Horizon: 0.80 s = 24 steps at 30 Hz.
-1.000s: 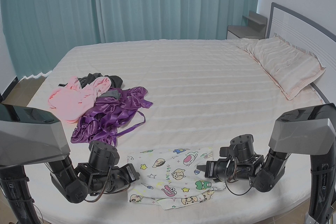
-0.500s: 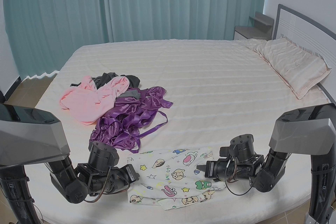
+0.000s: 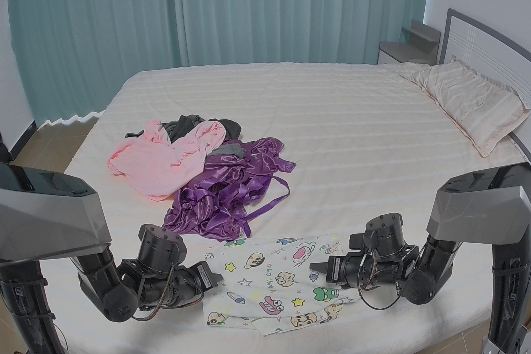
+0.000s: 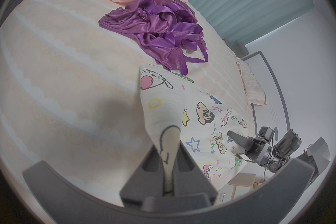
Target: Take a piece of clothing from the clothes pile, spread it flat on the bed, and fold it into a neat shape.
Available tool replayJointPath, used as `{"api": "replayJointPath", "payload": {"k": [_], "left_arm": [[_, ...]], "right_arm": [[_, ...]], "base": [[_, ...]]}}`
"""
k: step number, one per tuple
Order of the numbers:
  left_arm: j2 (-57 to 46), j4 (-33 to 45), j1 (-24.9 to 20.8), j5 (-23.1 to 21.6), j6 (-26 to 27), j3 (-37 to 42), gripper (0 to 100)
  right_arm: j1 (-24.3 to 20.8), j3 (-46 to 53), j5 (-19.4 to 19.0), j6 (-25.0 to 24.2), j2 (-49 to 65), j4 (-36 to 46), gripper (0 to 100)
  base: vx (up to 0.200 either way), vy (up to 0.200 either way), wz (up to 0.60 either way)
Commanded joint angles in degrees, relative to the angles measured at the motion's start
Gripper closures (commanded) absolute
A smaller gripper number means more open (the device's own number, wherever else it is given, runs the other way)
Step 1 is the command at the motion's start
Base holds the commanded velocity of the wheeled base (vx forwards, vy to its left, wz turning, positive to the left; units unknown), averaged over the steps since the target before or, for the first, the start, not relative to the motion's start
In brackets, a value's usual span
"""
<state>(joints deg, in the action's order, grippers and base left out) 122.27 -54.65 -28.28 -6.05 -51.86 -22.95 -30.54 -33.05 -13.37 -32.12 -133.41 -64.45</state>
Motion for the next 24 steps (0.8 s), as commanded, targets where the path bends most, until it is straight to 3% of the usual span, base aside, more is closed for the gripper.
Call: {"api": "replayJointPath", "payload": {"k": [1, 9, 14, 16, 17, 24], "left_arm": [[0.0, -0.1, -0.4, -1.4, 0.0, 0.7, 0], [-1.1, -0.1, 1.0, -2.3, -0.2, 4.1, 0], [-8.3, -0.5, 5.7, -8.8, -7.2, 8.1, 0], [-8.7, -0.6, 6.0, -9.2, -7.6, 8.4, 0], [-12.2, -2.1, 8.0, -11.4, -10.0, 10.9, 0], [-14.0, -7.0, 9.0, -11.8, -12.2, 14.5, 0]], "right_arm": [[-0.1, 0.5, -0.1, 0.0, 0.3, -0.1, 0], [2.5, 5.0, 2.8, 0.0, 4.7, 0.0, 0], [6.3, 12.6, 3.0, 0.0, 10.8, 0.1, 0], [6.4, 13.1, 3.0, 0.0, 11.2, 0.0, 0], [6.6, 17.9, 3.1, -0.1, 14.0, -0.4, 0], [2.5, 21.4, 3.0, -5.1, 15.6, -0.7, 0]], "base": [[0.0, 0.0, 0.0], [0.0, 0.0, 0.0], [0.0, 0.0, 0.0], [0.0, 0.0, 0.0], [0.0, 0.0, 0.0], [0.0, 0.0, 0.0]]}}
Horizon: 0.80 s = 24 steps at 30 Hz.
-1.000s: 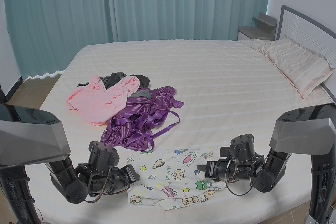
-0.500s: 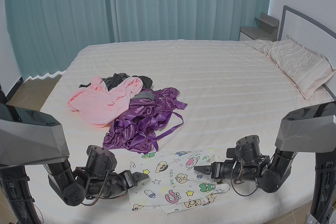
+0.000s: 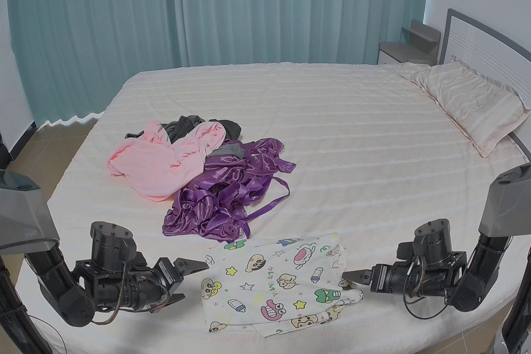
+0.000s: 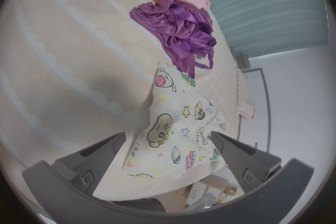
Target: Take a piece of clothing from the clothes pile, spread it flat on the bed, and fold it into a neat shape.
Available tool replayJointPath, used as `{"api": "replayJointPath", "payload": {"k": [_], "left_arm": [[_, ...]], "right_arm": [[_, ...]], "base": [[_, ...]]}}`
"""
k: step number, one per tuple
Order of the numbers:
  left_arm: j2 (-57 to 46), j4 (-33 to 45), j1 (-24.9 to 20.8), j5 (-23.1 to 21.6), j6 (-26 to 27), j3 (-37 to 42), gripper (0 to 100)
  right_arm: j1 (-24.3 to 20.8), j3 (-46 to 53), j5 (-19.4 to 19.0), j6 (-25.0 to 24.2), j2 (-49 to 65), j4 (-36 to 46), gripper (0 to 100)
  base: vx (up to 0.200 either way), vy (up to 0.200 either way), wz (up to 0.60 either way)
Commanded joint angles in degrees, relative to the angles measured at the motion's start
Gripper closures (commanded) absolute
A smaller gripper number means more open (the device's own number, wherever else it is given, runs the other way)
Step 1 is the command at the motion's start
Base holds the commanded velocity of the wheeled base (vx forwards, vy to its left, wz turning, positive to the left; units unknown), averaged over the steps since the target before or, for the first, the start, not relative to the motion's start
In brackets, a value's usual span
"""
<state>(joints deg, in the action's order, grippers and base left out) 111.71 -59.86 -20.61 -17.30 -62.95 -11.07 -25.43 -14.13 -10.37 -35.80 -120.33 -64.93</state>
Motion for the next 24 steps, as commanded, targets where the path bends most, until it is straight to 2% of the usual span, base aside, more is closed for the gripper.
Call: {"api": "replayJointPath", "payload": {"k": [1, 5, 6, 10, 13, 18, 24], "left_arm": [[-3.3, -1.9, 1.4, -0.5, -1.1, 2.6, 0], [-3.0, -1.9, 1.6, -0.6, -1.1, 2.5, 0], [-3.0, -1.9, 1.6, -0.6, -1.1, 2.5, 0], [-2.9, -2.0, 1.6, -0.6, -1.1, 2.4, 0], [-2.5, -2.0, 1.8, -0.6, -1.1, 2.3, 0], [-2.4, -2.0, 1.8, -0.6, -1.1, 2.4, 0], [-2.1, -2.0, 1.8, -0.6, -1.0, 2.3, 0]], "right_arm": [[-3.2, 2.5, 0.0, -1.5, 1.9, -0.3, 0], [-4.7, 3.0, 0.0, -1.7, 1.2, -0.7, 0], [-4.7, 3.0, 0.0, -1.7, 1.2, -0.7, 100], [-4.9, 2.3, 0.0, -1.5, -2.4, -1.3, 100], [-4.9, 2.8, 0.1, -1.3, -5.2, -4.8, 100], [-4.9, 7.3, 0.1, -0.8, -5.1, -10.5, 100], [-4.6, 12.0, -0.2, 1.1, -3.6, -12.3, 100]], "base": [[0.0, 0.0, 0.0], [0.0, 0.0, 0.0], [0.0, 0.0, 0.0], [0.0, 0.0, 0.0], [0.0, 0.0, 0.0], [0.0, 0.0, 0.0], [0.0, 0.0, 0.0]]}}
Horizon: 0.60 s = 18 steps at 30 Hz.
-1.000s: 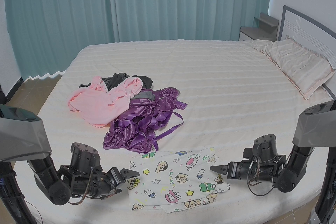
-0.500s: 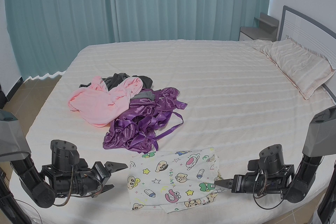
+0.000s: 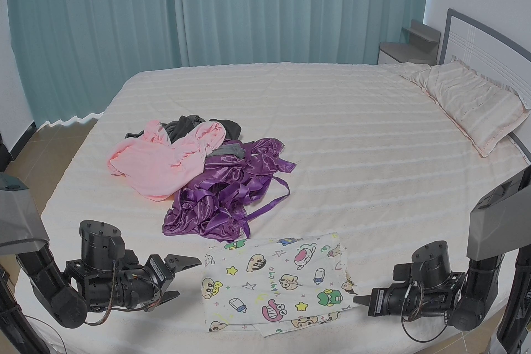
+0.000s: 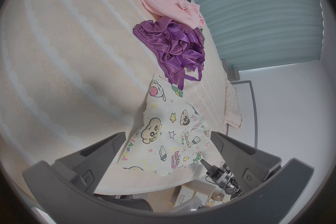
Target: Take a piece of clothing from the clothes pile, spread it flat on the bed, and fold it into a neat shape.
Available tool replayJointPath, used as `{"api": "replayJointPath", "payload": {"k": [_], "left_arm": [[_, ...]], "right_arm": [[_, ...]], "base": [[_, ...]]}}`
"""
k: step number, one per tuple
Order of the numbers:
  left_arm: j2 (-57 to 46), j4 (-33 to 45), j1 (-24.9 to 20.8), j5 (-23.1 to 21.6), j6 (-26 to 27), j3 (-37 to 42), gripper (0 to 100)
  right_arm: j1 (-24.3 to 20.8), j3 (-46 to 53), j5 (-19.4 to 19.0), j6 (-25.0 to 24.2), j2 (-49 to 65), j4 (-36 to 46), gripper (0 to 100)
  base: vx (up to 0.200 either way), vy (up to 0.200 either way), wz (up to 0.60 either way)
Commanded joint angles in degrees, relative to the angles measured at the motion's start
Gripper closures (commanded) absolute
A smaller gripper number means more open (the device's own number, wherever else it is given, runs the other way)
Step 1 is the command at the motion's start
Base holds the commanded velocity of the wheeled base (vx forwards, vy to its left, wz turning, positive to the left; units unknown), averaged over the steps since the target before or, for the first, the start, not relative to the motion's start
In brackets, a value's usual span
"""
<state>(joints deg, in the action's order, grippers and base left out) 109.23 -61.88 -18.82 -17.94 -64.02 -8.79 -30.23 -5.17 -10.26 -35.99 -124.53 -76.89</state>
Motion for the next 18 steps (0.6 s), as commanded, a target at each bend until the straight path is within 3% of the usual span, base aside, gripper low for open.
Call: {"api": "replayJointPath", "payload": {"k": [1, 11, 12, 18], "left_arm": [[0.4, 0.0, 0.0, 0.0, 0.0, 0.0, 0], [0.5, 0.0, 0.0, 0.0, 0.0, 0.0, 0], [0.5, 0.0, -0.1, 0.0, 0.0, 0.0, 0], [0.4, 0.0, -0.1, 0.0, 0.0, 0.1, 0]], "right_arm": [[0.3, 3.1, -0.3, 1.4, 0.6, -0.4, 100], [0.2, 4.4, -0.3, 5.8, -0.6, 0.1, 100], [0.2, 4.4, -0.3, 6.1, -0.9, 0.0, 0], [0.2, 5.2, 0.1, 7.0, 0.2, -1.6, 0]], "base": [[0.0, 0.0, 0.0], [0.0, 0.0, 0.0], [0.0, 0.0, 0.0], [0.0, 0.0, 0.0]]}}
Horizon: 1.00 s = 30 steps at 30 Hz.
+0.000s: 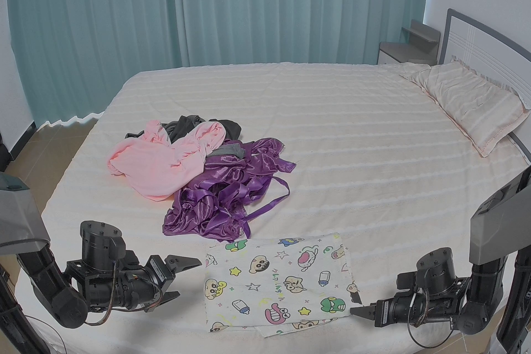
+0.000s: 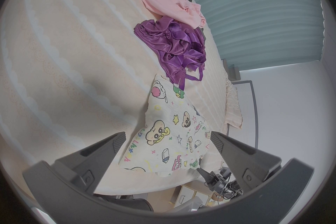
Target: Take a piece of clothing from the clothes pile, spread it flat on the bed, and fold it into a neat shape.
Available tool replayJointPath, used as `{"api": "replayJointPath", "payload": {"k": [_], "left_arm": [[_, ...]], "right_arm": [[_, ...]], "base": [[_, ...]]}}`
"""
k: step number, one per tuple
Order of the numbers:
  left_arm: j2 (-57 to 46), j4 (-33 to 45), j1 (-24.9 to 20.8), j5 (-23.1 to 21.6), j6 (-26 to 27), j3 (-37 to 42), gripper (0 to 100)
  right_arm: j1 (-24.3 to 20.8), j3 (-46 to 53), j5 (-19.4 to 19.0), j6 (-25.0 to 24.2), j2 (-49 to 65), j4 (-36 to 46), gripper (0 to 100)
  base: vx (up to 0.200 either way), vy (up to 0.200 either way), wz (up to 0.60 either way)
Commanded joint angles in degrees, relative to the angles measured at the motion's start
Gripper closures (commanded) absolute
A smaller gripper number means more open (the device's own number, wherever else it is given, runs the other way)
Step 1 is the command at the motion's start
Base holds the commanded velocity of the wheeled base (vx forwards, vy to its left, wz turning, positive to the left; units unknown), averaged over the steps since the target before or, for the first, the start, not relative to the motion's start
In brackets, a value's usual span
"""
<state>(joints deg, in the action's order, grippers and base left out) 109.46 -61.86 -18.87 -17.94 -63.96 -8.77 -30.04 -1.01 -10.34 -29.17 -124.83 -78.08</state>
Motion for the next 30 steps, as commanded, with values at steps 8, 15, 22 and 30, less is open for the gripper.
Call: {"api": "replayJointPath", "payload": {"k": [8, 15, 22, 30], "left_arm": [[0.1, 0.0, -0.1, 0.0, 0.0, 0.1, 0], [0.1, 0.0, -0.1, 0.0, 0.0, 0.2, 0], [0.2, 0.0, -0.1, -0.1, 0.0, 0.0, 0], [0.2, 0.0, -0.2, -0.1, 0.0, 0.0, 0]], "right_arm": [[4.8, -11.8, 0.8, 0.7, 6.4, 2.2, 0], [8.3, -37.4, 0.8, -2.5, 0.0, 25.8, 0], [7.6, -46.3, 1.7, -3.4, -10.0, 29.6, 0], [7.6, -49.1, 1.9, -3.4, -11.5, 30.0, 0]], "base": [[0.0, 0.0, 0.0], [0.0, 0.0, 0.0], [0.0, 0.0, 0.0], [0.0, 0.0, 0.0]]}}
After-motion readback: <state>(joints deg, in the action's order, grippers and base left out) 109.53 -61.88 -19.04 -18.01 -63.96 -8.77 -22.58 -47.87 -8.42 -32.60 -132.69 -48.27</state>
